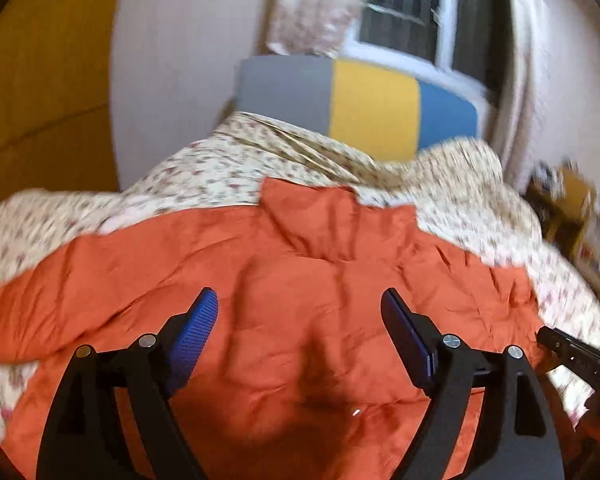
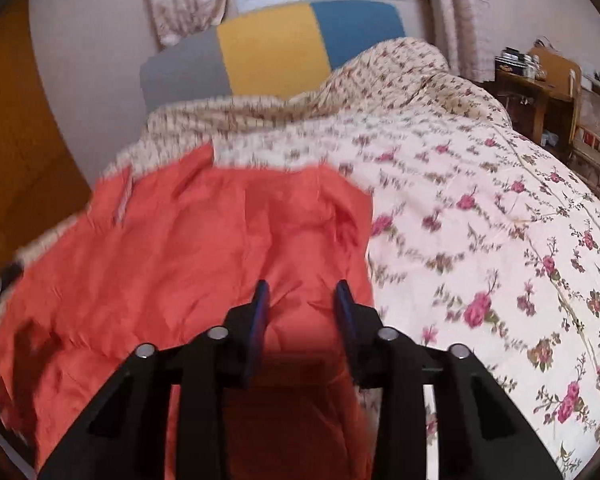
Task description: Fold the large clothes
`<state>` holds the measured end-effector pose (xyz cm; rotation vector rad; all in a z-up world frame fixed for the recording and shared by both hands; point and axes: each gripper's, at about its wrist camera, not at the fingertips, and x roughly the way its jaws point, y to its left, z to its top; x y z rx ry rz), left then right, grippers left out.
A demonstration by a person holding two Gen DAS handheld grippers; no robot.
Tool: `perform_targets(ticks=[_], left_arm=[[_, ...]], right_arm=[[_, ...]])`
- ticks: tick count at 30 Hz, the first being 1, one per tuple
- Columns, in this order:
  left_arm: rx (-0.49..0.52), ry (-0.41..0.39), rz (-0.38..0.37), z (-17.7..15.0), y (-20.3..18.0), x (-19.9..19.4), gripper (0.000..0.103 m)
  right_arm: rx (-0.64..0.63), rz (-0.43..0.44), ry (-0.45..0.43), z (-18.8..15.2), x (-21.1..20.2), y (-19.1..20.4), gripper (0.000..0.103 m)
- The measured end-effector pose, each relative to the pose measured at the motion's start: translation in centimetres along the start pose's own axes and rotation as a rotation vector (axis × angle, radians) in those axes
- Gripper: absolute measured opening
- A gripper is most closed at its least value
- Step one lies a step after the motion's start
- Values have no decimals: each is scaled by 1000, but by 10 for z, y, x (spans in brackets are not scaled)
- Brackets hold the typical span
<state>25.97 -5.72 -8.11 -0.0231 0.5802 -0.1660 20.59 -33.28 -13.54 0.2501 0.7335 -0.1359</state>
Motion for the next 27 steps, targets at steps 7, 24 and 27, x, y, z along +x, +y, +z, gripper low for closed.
perform_targets(ticks=[7, 24, 27], left_arm=[[60, 223, -16, -24, -8, 75, 71], [48, 225, -18, -32, -8, 80, 74], [46, 222, -18, -33, -7, 80, 74]], right_arm=[[-9, -6, 82, -12, 18, 0, 33], [27, -38, 38, 60, 93, 1, 31], [16, -54, 45, 56, 100, 2, 31]])
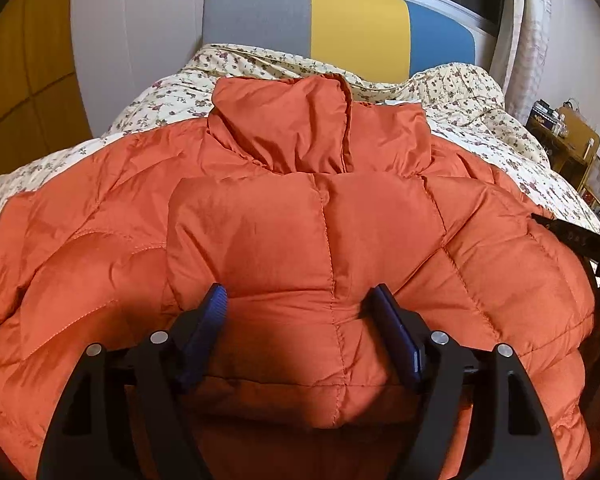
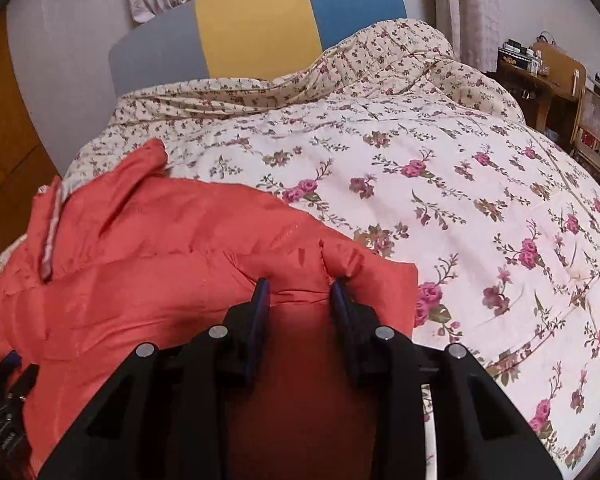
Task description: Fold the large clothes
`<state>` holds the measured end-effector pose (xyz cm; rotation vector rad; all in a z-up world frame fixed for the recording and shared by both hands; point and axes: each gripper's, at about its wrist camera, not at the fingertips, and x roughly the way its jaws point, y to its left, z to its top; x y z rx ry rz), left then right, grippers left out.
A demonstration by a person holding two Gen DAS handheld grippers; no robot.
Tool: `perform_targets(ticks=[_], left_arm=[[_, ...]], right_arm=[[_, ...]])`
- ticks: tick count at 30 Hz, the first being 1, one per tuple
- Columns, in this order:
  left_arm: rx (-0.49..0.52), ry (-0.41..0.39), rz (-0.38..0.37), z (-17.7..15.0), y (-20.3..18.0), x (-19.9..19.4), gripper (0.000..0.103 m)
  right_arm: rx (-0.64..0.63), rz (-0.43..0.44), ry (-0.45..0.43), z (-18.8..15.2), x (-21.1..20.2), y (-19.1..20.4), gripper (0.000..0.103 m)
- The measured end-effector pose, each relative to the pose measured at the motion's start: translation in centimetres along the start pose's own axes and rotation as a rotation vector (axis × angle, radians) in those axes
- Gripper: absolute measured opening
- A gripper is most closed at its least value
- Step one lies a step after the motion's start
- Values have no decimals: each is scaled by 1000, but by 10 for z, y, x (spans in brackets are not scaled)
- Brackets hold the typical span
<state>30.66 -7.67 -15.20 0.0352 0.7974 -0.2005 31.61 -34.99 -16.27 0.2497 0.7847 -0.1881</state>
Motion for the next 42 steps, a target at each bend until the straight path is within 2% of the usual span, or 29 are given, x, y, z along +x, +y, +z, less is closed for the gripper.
perform_targets(ticks=[5, 8, 11, 14, 18, 22, 24, 27, 29, 32, 36, 42], left_arm=[[1, 5, 3, 0, -1, 2, 74], [0, 8, 4, 0, -1, 2, 74], [2, 10, 8, 0, -2, 2, 74], [6, 12, 14, 1, -2, 1, 75], [6, 14, 18, 1, -2, 1, 76], [5, 16, 13, 2, -2, 1, 78], [1, 21, 0, 2, 0, 0, 84], [3, 32, -59, 4, 1, -6, 96], [4, 29, -78, 2, 5, -18, 96], [-56, -13, -107, -4, 25, -46, 98], [-208, -38, -119, -12, 79, -77, 99], [-442, -102, 58, -38, 188, -127, 99]], right_arm=[[1, 1, -7, -1, -5, -2, 32], [-12, 10, -35, -9, -33, 3, 36], [-37, 18, -62, -23, -66, 5, 37], [-54, 9, -63, -37, -83, 9, 38], [-65, -27, -24, -60, -75, 11, 40], [-85, -56, -3, -64, -64, 16, 41], [-101, -74, 0, -64, -62, 18, 41], [-110, -86, -4, -65, -61, 18, 43], [-112, -98, -6, -66, -61, 18, 45], [-112, -104, -6, -65, -60, 18, 46], [-112, -104, -7, -65, -59, 18, 47], [-112, -103, -7, -65, -59, 17, 47]])
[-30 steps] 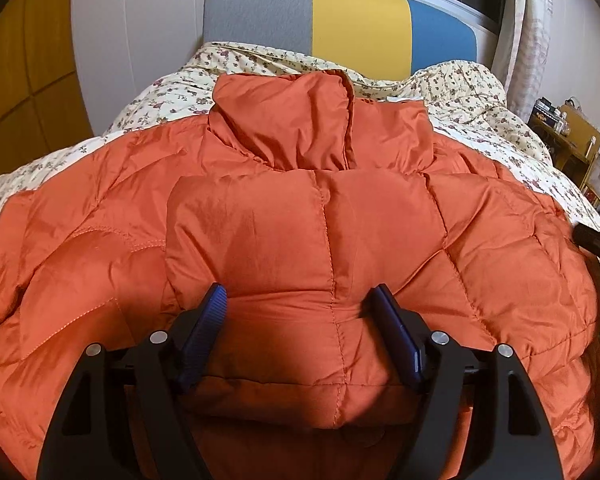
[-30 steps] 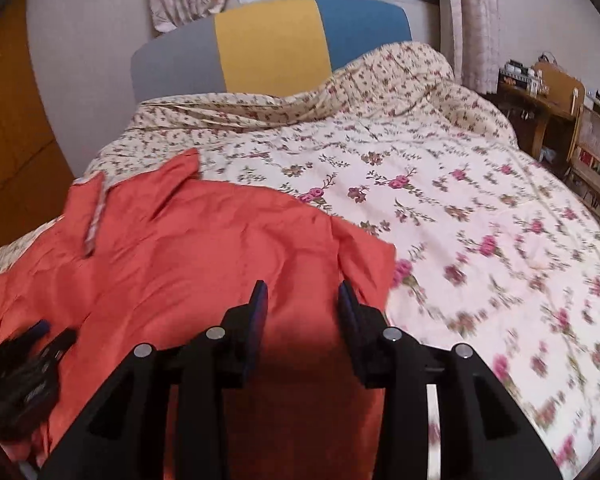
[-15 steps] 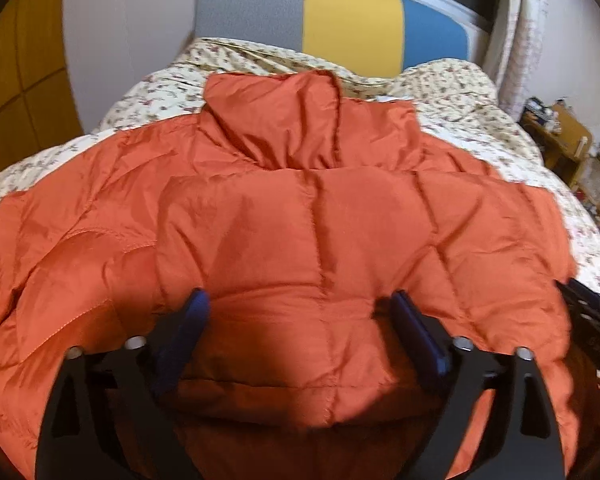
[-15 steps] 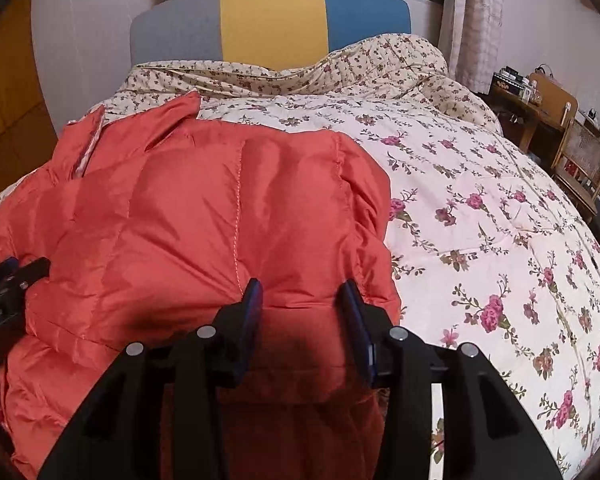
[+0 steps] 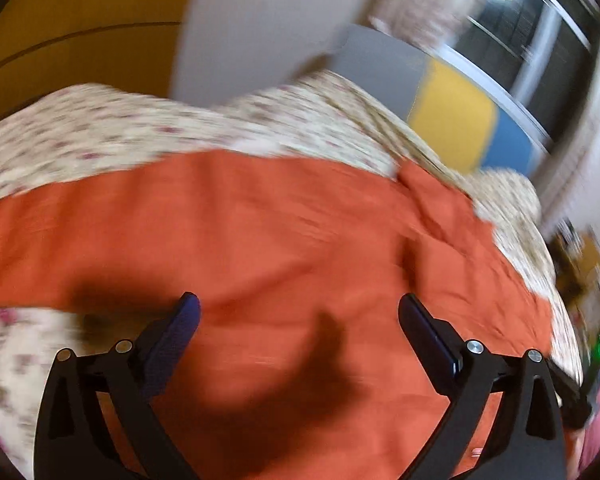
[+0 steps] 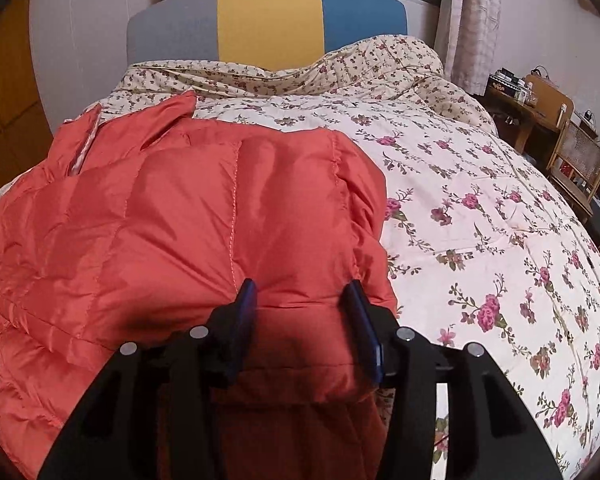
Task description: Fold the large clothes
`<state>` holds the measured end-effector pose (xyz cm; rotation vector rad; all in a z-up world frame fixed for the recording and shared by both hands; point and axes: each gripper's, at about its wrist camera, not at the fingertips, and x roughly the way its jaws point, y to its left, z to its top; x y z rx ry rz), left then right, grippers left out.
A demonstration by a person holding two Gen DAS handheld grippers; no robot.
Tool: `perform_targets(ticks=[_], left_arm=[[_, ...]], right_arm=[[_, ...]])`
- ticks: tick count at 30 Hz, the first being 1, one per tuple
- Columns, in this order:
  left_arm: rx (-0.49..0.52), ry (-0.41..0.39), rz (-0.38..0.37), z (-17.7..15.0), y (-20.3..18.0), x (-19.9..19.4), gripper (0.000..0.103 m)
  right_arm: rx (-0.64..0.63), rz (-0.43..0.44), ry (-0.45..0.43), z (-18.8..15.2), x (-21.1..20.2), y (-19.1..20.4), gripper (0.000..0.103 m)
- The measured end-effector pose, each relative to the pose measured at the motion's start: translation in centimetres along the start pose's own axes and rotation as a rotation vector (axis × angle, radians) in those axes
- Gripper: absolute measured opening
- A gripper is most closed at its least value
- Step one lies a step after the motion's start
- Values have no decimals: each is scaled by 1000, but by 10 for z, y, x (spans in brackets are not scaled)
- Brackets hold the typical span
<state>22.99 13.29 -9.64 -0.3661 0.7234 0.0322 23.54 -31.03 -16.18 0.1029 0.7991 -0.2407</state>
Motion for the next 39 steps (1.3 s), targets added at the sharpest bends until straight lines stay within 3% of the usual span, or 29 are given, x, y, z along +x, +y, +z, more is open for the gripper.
perform_targets(ticks=[5, 9, 13, 18, 26, 29, 32, 33, 39], left_arm=[[-169, -51, 125, 6, 78, -29, 99], [-360, -86, 168, 2, 133, -45, 99], [-516, -132, 167, -8, 173, -59, 98], [-687, -155, 123, -22, 210, -60, 83], [-730, -209, 146, -6, 230, -52, 82], [-761, -211, 215, 4, 243, -46, 62], [-729, -183, 312, 19, 247, -38, 25], [-700, -192, 323, 25, 243, -38, 19], [-456, -345, 310, 49, 183, -55, 17]], right_arm=[[-1, -1, 0, 0, 0, 0, 47], [-1, -2, -1, -1, 0, 0, 48], [0, -4, -1, -1, 0, -1, 48], [0, -3, -1, -1, 0, -2, 49], [-1, -7, -2, -1, 0, -4, 50], [-4, -10, -1, -1, 0, -4, 50], [-5, -15, -2, -1, 0, -3, 50], [-5, -17, -2, -1, 0, -3, 50], [-5, -18, -2, -1, 1, -2, 50]])
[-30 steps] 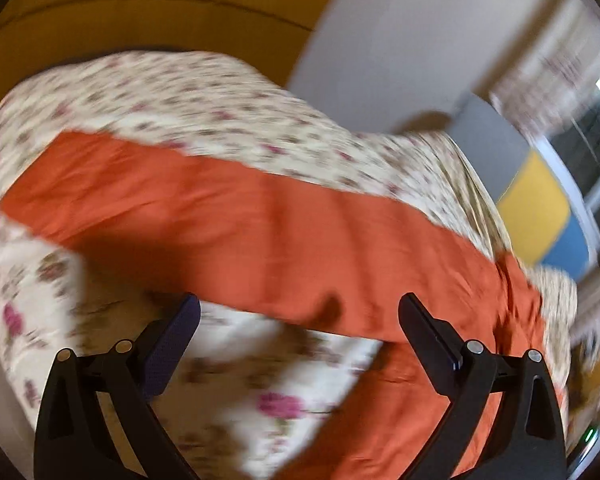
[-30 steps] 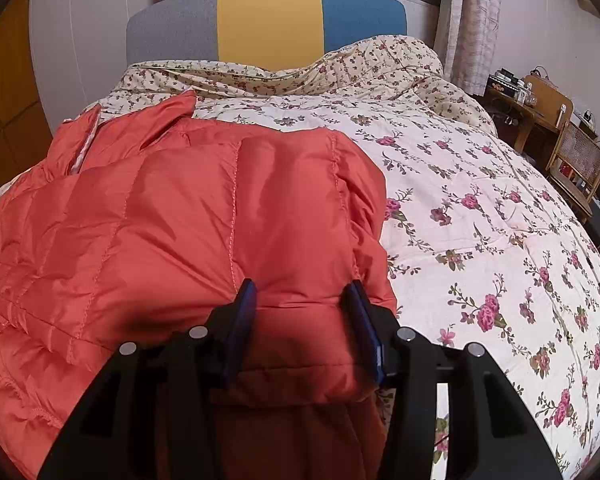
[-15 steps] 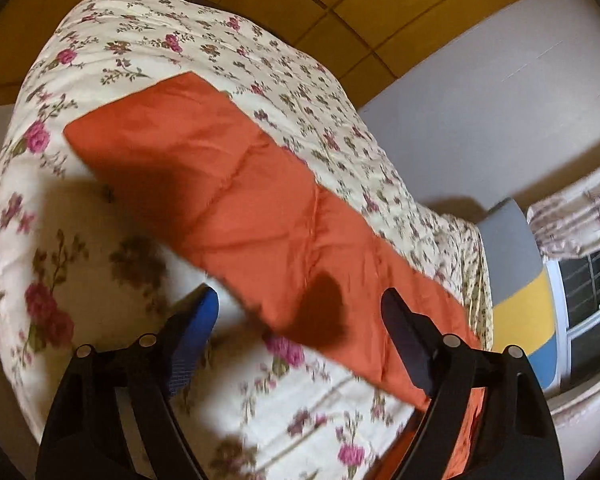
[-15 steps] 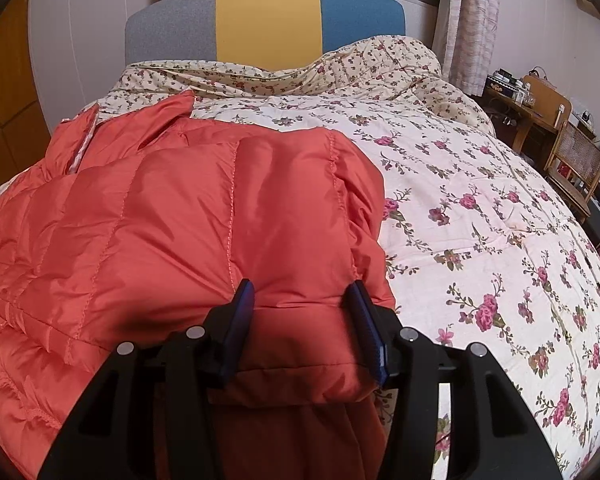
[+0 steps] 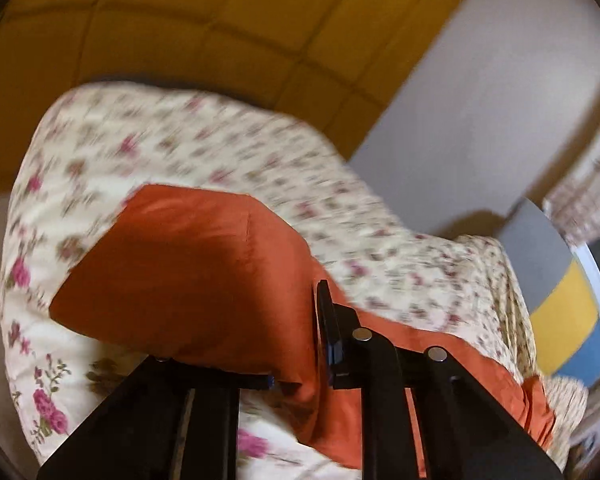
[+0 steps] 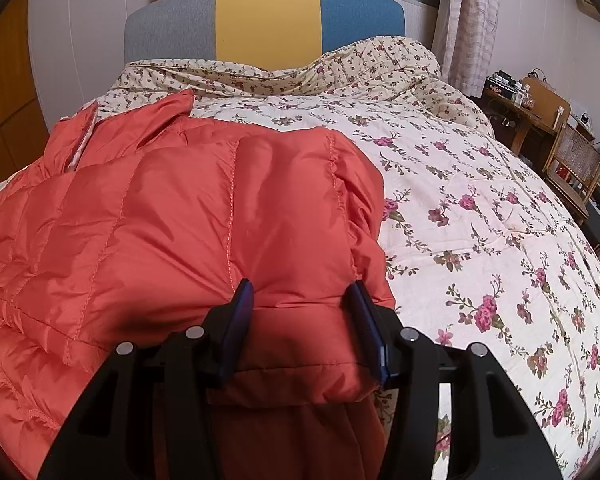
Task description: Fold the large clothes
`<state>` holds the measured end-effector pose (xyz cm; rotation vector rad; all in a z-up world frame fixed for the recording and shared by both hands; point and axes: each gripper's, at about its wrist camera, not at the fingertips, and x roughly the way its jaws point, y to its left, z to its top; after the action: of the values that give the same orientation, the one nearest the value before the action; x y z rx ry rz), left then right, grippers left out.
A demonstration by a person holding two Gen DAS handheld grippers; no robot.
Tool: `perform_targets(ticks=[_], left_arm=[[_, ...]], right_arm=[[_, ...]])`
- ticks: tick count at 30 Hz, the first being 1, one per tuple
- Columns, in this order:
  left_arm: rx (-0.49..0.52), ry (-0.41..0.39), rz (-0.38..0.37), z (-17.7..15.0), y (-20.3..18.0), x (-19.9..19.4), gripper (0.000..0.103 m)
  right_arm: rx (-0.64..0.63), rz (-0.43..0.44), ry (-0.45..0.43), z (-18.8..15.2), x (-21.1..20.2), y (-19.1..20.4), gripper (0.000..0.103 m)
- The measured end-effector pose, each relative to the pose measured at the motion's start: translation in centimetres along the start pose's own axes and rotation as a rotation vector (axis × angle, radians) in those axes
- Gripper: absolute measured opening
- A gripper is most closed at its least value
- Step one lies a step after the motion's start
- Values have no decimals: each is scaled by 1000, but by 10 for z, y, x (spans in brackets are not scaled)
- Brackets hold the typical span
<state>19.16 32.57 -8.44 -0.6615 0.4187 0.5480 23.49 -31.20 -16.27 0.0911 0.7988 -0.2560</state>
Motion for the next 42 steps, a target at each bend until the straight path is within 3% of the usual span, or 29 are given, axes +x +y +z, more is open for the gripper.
perform_targets(ticks=[6, 9, 20, 33, 42], left_arm=[[239, -105, -82, -20, -72, -30, 17], [349, -142, -153, -40, -111, -51, 17], [691, -277, -290, -122, -217, -101, 17], [982, -195, -397, -237, -302, -105, 17], [1208, -142, -422, -293, -321, -97, 17]], right_arm=[[3, 3, 0, 0, 0, 2, 50], [3, 3, 0, 0, 0, 1, 50], [6, 6, -2, 0, -1, 1, 50], [11, 13, -2, 1, -1, 0, 50], [17, 21, -3, 1, -1, 1, 50]])
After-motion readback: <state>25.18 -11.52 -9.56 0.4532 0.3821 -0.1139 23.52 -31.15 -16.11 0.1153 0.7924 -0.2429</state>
